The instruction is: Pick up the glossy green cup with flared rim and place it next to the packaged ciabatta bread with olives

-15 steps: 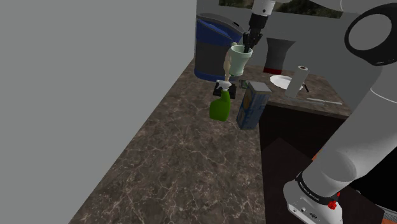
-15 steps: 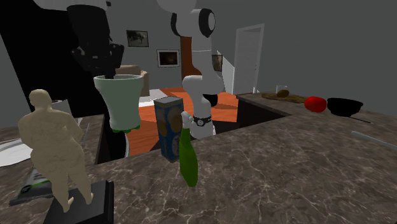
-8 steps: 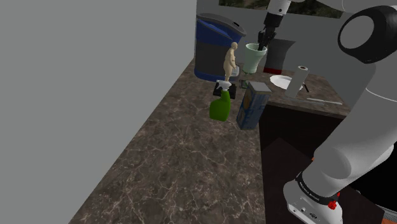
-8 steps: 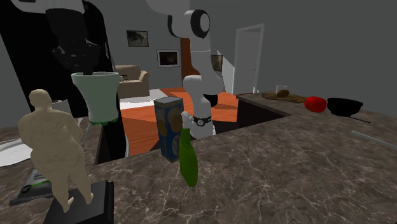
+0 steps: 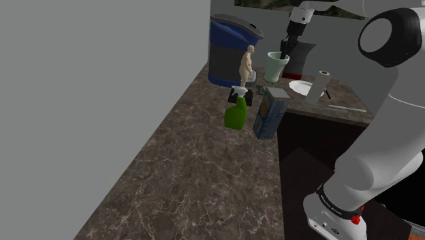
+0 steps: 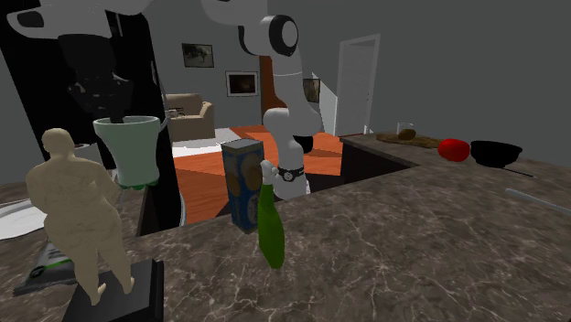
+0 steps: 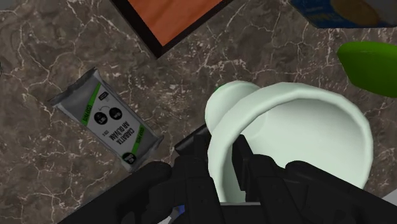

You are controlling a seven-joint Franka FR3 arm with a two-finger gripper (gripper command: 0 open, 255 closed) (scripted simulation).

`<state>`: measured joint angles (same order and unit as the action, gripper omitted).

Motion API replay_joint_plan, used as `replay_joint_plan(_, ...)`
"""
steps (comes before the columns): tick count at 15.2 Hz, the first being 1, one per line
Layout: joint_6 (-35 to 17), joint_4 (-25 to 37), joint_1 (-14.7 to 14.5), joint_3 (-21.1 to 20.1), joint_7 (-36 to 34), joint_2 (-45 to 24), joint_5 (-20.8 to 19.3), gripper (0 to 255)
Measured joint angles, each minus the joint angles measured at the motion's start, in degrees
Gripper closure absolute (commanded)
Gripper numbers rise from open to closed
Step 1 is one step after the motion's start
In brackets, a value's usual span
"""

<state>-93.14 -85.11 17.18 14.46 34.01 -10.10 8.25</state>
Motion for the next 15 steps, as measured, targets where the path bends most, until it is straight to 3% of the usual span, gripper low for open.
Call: replay_joint_plan(15,-11.64,-12.12,-0.47,-0.25,1.02,0.44,0.14,255)
